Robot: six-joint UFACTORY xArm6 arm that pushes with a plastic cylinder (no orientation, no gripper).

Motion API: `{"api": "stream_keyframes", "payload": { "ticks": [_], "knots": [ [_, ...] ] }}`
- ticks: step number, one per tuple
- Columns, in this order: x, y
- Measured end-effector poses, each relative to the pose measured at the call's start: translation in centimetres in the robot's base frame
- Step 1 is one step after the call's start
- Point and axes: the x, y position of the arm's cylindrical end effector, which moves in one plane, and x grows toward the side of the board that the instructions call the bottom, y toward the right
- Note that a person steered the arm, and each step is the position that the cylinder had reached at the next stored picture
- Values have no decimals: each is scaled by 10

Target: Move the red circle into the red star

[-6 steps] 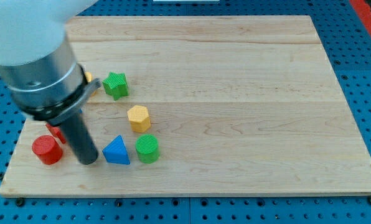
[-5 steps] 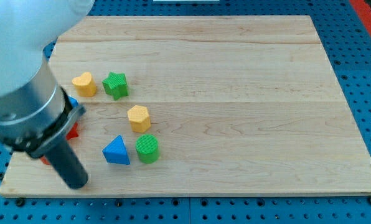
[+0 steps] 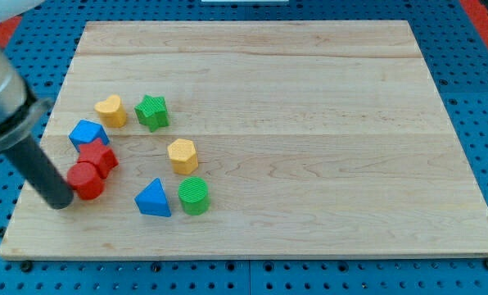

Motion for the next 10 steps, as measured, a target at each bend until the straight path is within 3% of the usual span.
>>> {"api": "stream_keyframes", "payload": {
  "ticks": [2,3,4,8,9,10],
  "knots": [
    [-4,-40],
    [-72,-51],
    [-95,-43],
    [-98,12],
    [-92,-2],
    [-51,-35]
  ]
}}
